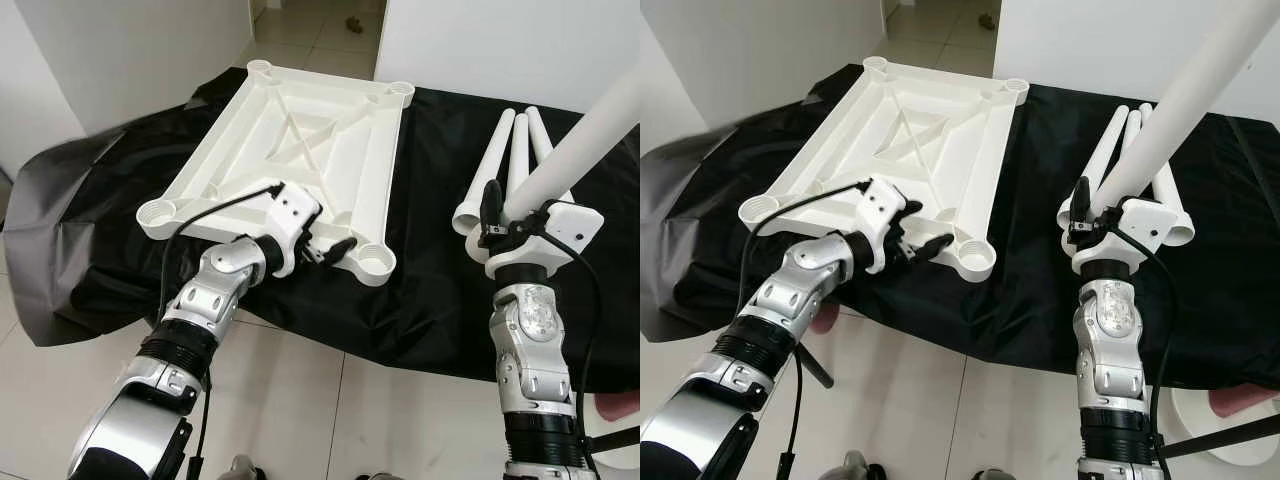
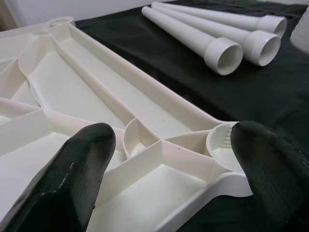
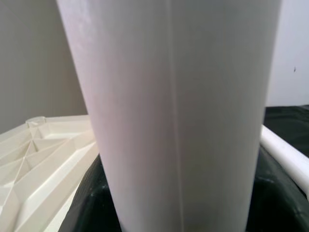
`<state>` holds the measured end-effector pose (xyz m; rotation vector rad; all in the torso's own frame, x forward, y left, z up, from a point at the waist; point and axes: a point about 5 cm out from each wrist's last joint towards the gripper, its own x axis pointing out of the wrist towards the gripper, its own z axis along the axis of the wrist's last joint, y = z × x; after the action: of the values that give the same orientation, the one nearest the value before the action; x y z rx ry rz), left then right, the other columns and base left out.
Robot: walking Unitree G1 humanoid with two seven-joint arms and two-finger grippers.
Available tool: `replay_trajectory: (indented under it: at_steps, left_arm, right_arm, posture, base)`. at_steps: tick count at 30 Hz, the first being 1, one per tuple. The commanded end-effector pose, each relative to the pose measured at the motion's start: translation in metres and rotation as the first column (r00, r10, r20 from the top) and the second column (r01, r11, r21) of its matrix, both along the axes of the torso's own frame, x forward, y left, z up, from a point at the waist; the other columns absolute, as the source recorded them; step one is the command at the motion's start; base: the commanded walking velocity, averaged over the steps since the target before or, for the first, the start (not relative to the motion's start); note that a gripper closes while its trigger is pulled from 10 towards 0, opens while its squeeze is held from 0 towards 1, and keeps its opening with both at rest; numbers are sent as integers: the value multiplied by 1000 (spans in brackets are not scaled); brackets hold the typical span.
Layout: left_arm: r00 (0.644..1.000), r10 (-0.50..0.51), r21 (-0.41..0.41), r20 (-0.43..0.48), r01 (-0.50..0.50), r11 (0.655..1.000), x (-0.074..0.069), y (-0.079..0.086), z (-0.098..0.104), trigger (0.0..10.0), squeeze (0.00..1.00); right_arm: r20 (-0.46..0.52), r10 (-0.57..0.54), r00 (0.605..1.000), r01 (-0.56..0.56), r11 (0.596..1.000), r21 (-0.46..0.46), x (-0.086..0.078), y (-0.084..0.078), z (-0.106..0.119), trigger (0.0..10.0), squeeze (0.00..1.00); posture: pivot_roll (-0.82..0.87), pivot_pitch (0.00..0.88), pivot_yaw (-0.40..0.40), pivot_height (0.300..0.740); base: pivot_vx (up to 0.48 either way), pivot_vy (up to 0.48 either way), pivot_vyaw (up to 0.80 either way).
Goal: Building children table
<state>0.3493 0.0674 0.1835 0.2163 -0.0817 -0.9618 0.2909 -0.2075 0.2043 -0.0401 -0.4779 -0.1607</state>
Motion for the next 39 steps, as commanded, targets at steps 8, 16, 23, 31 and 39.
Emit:
replay_trajectory:
  at_steps: [8,16,23,31,39]
  left_arm:
    - [988,-150,105,-37,153,983,-16,-9,-23,10000,0]
    - [987,-146,245,-61,157,957,-7,-18,-34,10000,0]
    - [993,-60,283,-105,88,955,7,-18,-34,10000,0]
    - [989,0,358,-146,53,932,17,-13,-35,10000,0]
    - [969,-90,478,-228,193,857,14,-9,-47,0,0]
  right_arm:
    - [-1,19,1000,-19,1000,4,-1,4,1,10000,0]
    - [2,-3,1000,3,1000,-6,-8,-2,2,10000,0]
    - [-1,-13,1000,13,1000,0,-10,-2,1,10000,0]
    - [-8,-9,1000,9,1000,1,-12,-1,0,10000,0]
    - [-16,9,1000,-9,1000,-4,-9,1,0,10000,0]
  posture:
    - [5,88,31,740]
    - [-25,99,55,740]
    - [-32,105,63,740]
    - [-34,107,63,740]
    - [-24,109,53,740]
  base:
    - [0,0,0]
    - [0,0,0]
    - [0,0,0]
    - [0,0,0]
    - [0,0,0]
